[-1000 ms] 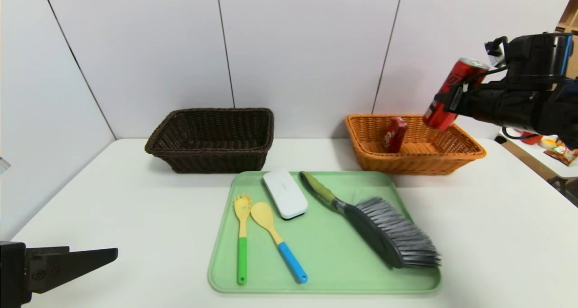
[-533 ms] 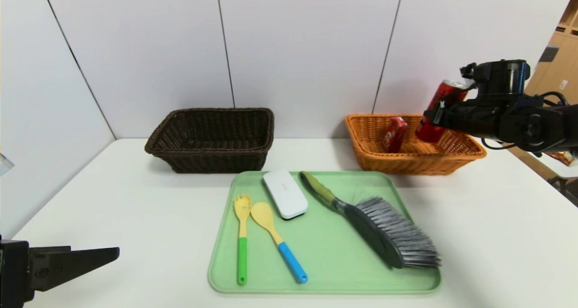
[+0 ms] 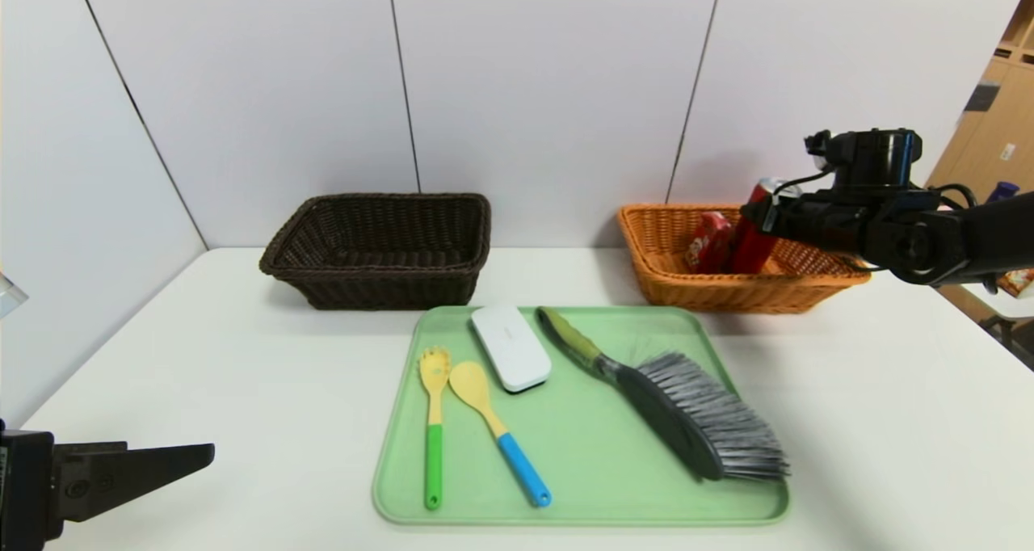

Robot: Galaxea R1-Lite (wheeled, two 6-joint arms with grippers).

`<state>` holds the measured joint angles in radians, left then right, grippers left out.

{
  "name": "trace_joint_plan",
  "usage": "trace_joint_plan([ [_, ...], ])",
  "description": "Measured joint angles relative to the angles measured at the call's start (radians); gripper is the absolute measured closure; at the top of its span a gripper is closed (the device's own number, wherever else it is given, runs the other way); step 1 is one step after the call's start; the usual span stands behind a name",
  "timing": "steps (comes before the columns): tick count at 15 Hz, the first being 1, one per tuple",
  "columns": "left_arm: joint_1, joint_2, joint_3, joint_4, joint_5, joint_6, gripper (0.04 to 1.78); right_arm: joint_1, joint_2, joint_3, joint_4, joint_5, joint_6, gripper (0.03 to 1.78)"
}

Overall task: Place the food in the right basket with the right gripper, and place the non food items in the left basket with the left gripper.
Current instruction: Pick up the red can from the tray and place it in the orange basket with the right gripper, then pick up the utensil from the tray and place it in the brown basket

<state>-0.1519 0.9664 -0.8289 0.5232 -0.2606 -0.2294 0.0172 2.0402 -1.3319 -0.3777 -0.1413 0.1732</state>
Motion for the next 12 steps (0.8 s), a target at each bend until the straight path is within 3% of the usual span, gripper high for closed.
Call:
trace_joint_plan([
  [7,0.000,0.000,-0.035,-0.042,0.001,-0.024,0.13,-0.001,-0.092,-0.014,0.042,0.000,-0.021,0.24],
  [9,0.000,0.012,-0.085,-0.049,0.000,-0.061,0.13,0.007,-0.176,-0.055,0.145,0.001,-0.038,0.21],
  [12,-0.021,0.066,-0.175,-0.022,0.008,-0.070,0.13,0.023,-0.283,-0.218,0.448,0.036,-0.037,0.18],
])
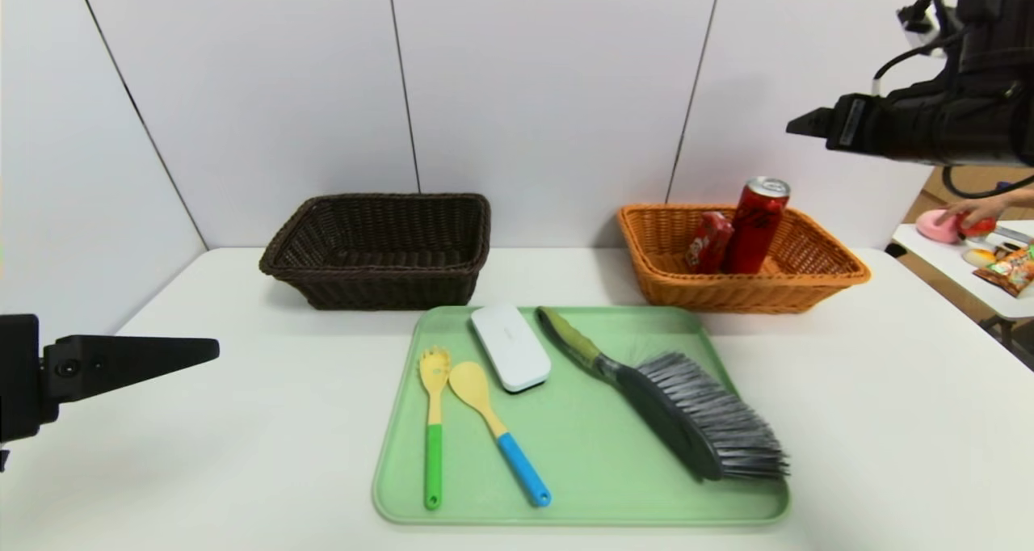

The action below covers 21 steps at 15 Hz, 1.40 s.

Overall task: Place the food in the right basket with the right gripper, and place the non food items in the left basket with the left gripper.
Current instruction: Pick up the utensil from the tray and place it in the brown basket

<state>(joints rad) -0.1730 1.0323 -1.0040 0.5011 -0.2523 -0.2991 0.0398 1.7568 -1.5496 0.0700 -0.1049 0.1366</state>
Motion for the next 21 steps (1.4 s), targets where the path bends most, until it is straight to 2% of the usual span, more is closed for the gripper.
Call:
trace_joint_plan([
  [3,-0.098,0.097,-0.193,0.150,0.084,-0.026,0.13,0.017,-0.058,-0.214,0.400,0.085,0.029,0.15],
  [6,-0.286,0.254,-0.463,0.366,0.244,-0.129,0.13,0.040,-0.071,-0.351,0.801,0.214,0.044,0.13],
  [7,-0.352,0.317,-0.544,0.433,0.301,-0.166,0.13,0.054,-0.073,-0.366,0.890,0.247,0.046,0.13],
  [8,-0.408,0.381,-0.617,0.495,0.356,-0.201,0.13,0.074,-0.074,-0.374,0.946,0.252,0.048,0.13],
  [10,-0.501,0.520,-0.751,0.586,0.445,-0.278,0.13,0.111,-0.075,-0.378,0.994,0.249,0.057,0.12],
  [13,-0.596,0.709,-0.919,0.628,0.489,-0.412,0.13,0.142,-0.076,-0.356,1.004,0.241,0.075,0.12],
  [17,-0.669,0.880,-0.971,0.604,0.493,-0.584,0.13,0.148,-0.076,-0.291,1.002,0.223,0.073,0.12],
  [21,-0.714,0.987,-0.975,0.572,0.492,-0.674,0.13,0.148,-0.077,-0.225,0.999,0.221,0.073,0.12],
])
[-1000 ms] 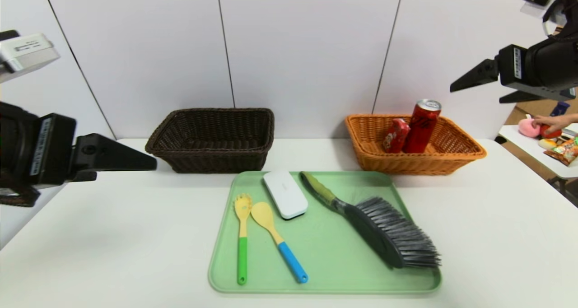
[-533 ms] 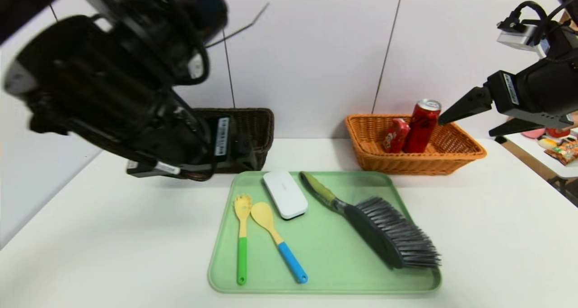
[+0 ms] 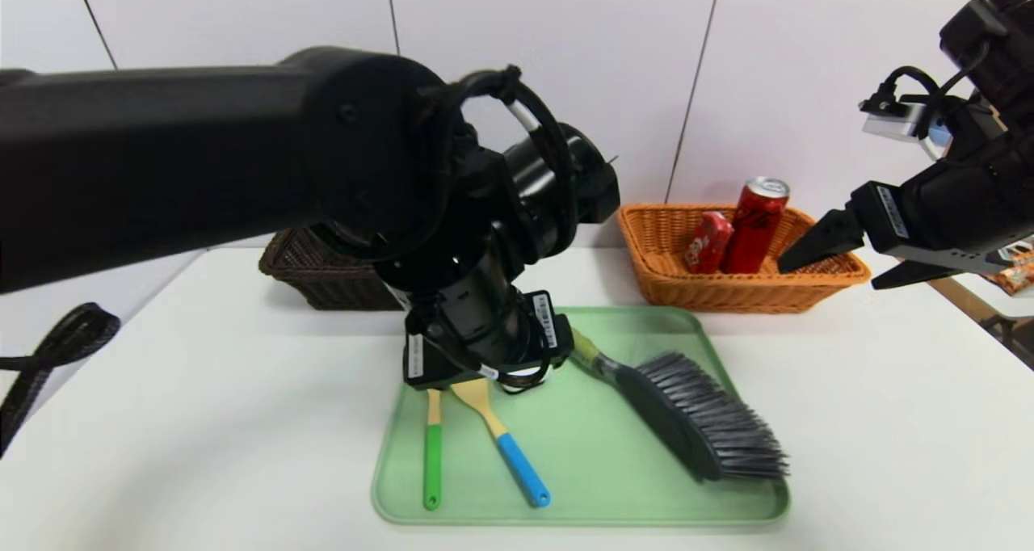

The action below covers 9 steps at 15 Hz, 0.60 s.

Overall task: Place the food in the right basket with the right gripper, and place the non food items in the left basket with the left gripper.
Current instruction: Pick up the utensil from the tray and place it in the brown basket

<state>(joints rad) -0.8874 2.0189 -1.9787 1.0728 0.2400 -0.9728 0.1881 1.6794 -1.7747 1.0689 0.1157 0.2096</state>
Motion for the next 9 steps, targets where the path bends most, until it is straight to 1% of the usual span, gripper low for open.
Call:
trace_joint_plan([
  [3,-0.005,0.055,0.000,-0.003,-0.025,-0.066,0.13,-0.003,-0.002,0.022,0.000,-0.002,0.001,0.12],
  [6,-0.005,0.098,0.000,0.002,-0.033,-0.081,0.13,-0.004,-0.003,0.028,0.000,-0.002,0.001,0.12],
  [9,-0.004,0.117,0.000,0.043,-0.035,-0.069,0.13,-0.006,-0.005,0.039,0.000,-0.002,0.000,0.12],
])
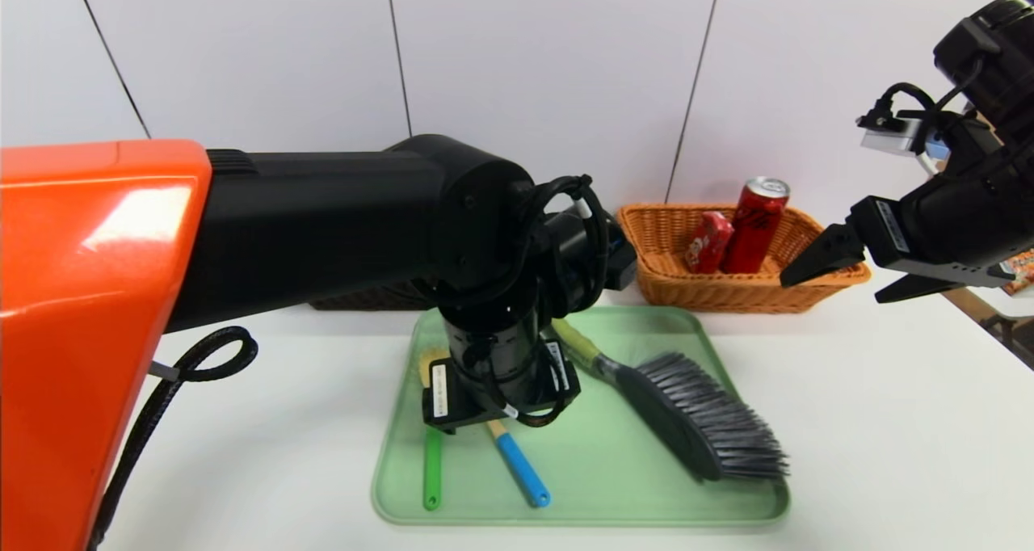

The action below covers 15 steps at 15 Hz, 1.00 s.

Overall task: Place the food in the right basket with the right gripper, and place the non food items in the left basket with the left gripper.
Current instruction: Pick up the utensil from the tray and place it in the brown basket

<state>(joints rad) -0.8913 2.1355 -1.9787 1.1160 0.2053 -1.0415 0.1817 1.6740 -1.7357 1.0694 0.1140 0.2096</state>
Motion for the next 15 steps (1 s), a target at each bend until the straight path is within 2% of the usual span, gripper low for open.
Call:
trace_joint_plan([
  [5,0.031,-0.033,0.019,0.129,0.000,0.073,0.13,-0.006,-0.011,0.045,-0.024,0.002,-0.001,0.12],
  [8,0.041,-0.037,0.029,0.135,0.001,0.091,0.13,-0.007,-0.025,0.091,-0.074,0.001,-0.003,0.12],
  [11,0.063,-0.032,0.051,0.134,-0.045,0.130,0.13,-0.013,-0.039,0.112,-0.077,0.000,-0.003,0.12],
  [15,0.092,-0.029,0.128,0.112,-0.052,0.189,0.13,-0.032,-0.046,0.118,-0.078,0.001,-0.007,0.12],
])
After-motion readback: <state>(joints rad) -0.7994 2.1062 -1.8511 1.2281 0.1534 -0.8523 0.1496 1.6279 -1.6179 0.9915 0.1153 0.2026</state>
